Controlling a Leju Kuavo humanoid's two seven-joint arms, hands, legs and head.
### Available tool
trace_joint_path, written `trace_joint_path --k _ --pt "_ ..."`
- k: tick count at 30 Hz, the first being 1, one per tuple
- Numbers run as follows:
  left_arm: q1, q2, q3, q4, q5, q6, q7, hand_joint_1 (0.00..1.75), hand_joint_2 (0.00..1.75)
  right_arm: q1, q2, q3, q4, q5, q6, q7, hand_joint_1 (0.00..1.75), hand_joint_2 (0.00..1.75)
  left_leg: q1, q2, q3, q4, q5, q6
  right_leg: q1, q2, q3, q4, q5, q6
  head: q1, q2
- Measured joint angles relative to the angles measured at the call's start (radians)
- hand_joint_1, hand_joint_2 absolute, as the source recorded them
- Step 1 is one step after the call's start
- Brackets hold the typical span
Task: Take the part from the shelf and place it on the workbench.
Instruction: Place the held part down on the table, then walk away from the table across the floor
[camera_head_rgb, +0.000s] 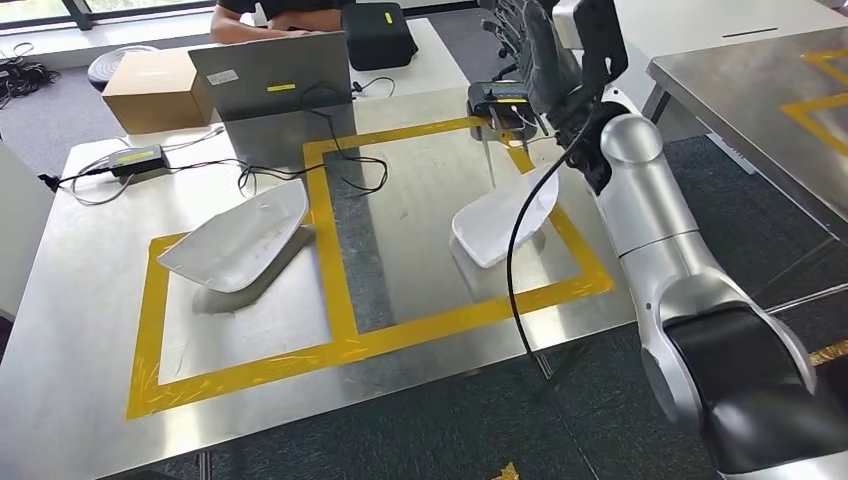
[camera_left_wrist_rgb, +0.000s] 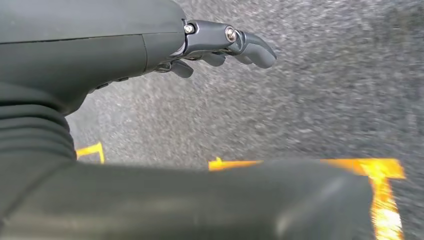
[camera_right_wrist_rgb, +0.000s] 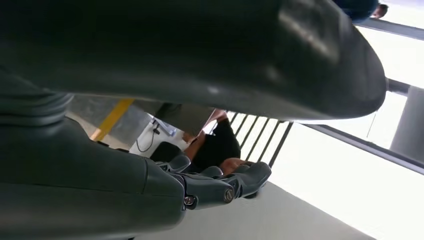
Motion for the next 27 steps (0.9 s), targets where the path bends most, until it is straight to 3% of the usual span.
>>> trace_joint_path --k 1,2,5,7,9,11,13,15,16,17,19,21,22,25,26,27 --pt "0.009 -0.001 0.0 0.0 -0.01 0.0 0.004 0.0 0.0 0.051 -0.026 -0.011 -0.058 -0.023 0.004 -0.01 0.0 0.0 0.0 0.0 -0.003 0.002 0.001 0.0 -0.003 -0.001 -0.007 0.033 -0.011 0.004 0.0 0.0" --pt "0.017 -0.002 0.0 0.0 -0.019 0.0 0.008 0.0 0.0 0.103 -0.051 -0.024 -0.116 -0.046 0.008 -0.018 0.0 0.0 0.001 0.0 -0.006 0.004 0.001 0.0 -0.007 -0.002 0.006 0.026 -0.003 0.007 0.0 0.0" --pt "0.033 -0.005 -0.001 0.001 -0.043 0.0 0.027 0.0 0.0 0.257 -0.117 -0.073 -0.296 -0.102 0.022 -0.032 0.0 0.0 0.003 -0.001 -0.017 0.018 0.0 -0.007 -0.011 -0.008 0.13 -0.159 0.056 0.009 0.0 0.0" --pt "0.037 -0.005 -0.003 0.002 -0.053 0.0 0.035 0.0 0.0 0.36 -0.15 -0.109 -0.408 -0.126 0.037 -0.038 0.0 0.0 0.003 -0.004 -0.021 0.024 0.0 -0.02 -0.005 -0.009 0.17 -0.225 0.068 -0.001 0.0 0.0" --pt "0.04 -0.003 -0.006 0.002 -0.061 0.002 0.039 0.0 0.0 0.471 -0.174 -0.146 -0.511 -0.141 0.051 -0.051 0.0 0.0 0.002 -0.008 -0.025 0.024 0.002 -0.035 -0.002 -0.008 0.166 -0.229 0.071 -0.017 0.001 0.0" --pt "0.041 0.001 -0.01 0.002 -0.065 0.006 0.034 0.0 0.0 0.575 -0.192 -0.185 -0.603 -0.14 0.061 -0.078 0.0 0.0 0.002 -0.005 -0.037 0.04 -0.017 -0.046 -0.006 -0.012 0.161 -0.236 0.076 -0.033 0.0 0.0" --pt "0.04 0.007 -0.011 0.002 -0.064 0.01 0.019 0.0 0.0 0.666 -0.204 -0.223 -0.673 -0.125 0.067 -0.115 0.0 0.0 0.003 0.001 -0.064 0.119 -0.088 -0.052 -0.008 -0.016 0.15 -0.239 0.087 -0.046 0.0 0.0" --pt "0.034 0.018 -0.011 0.001 -0.056 0.017 0.001 0.0 0.0 0.74 -0.209 -0.253 -0.719 -0.096 0.074 -0.154 0.0 0.0 0.003 0.003 -0.098 0.244 -0.166 -0.055 -0.006 -0.017 0.132 -0.239 0.099 -0.052 -0.001 0.0" --pt "0.029 0.025 -0.011 0.0 -0.05 0.021 -0.009 0.0 0.0 0.772 -0.21 -0.263 -0.736 -0.071 0.072 -0.173 0.0 0.0 0.003 0.003 -0.103 0.285 -0.183 -0.055 -0.005 -0.017 0.122 -0.238 0.107 -0.053 -0.001 0.0" --pt "0.024 0.032 -0.011 -0.001 -0.045 0.025 -0.016 0.0 0.0 0.8 -0.208 -0.267 -0.749 -0.04 0.065 -0.191 0.0 0.0 0.003 0.003 -0.091 0.292 -0.177 -0.055 -0.005 -0.017 0.111 -0.237 0.114 -0.052 -0.001 0.0" --pt "0.01 0.046 -0.011 -0.004 -0.034 0.032 -0.024 0.0 0.0 0.842 -0.201 -0.269 -0.768 0.027 0.041 -0.217 0.0 0.0 0.002 0.003 -0.017 0.2 -0.127 -0.05 -0.004 -0.017 0.09 -0.234 0.131 -0.049 -0.001 0.0" --pt "-0.004 0.058 -0.01 -0.006 -0.02 0.038 -0.025 0.0 0.0 0.87 -0.186 -0.269 -0.778 0.088 0.011 -0.235 0.0 0.0 -0.001 0.002 0.069 0.066 -0.104 -0.044 -0.003 -0.015 0.075 -0.231 0.148 -0.04 0.0 0.0" --pt "-0.008 0.063 -0.009 -0.007 -0.012 0.042 -0.025 0.0 0.0 0.879 -0.177 -0.267 -0.78 0.118 -0.007 -0.244 0.0 0.0 -0.003 0.001 0.091 0.025 -0.104 -0.041 -0.003 -0.014 0.072 -0.23 0.156 -0.034 -0.001 0.0" --pt "-0.008 0.074 -0.005 -0.009 0.0 0.047 -0.027 0.0 0.0 0.902 -0.143 -0.255 -0.78 0.201 -0.068 -0.277 0.0 0.0 -0.007 0.001 0.081 0.009 -0.092 -0.025 -0.007 -0.012 0.072 -0.238 0.176 -0.012 -0.004 0.0" --pt "-0.005 0.077 -0.004 -0.009 0.001 0.047 -0.028 0.0 0.0 0.913 -0.133 -0.248 -0.779 0.228 -0.094 -0.288 0.0 0.0 -0.006 0.003 0.073 0.008 -0.081 -0.016 -0.008 -0.011 0.066 -0.233 0.164 -0.006 -0.004 0.0" --pt "-0.001 0.08 -0.002 -0.01 0.0 0.047 -0.031 0.0 0.0 0.926 -0.123 -0.241 -0.778 0.252 -0.119 -0.297 0.0 0.0 -0.005 0.005 0.062 0.006 -0.068 -0.009 -0.009 -0.01 0.056 -0.21 0.132 -0.001 -0.004 0.0"
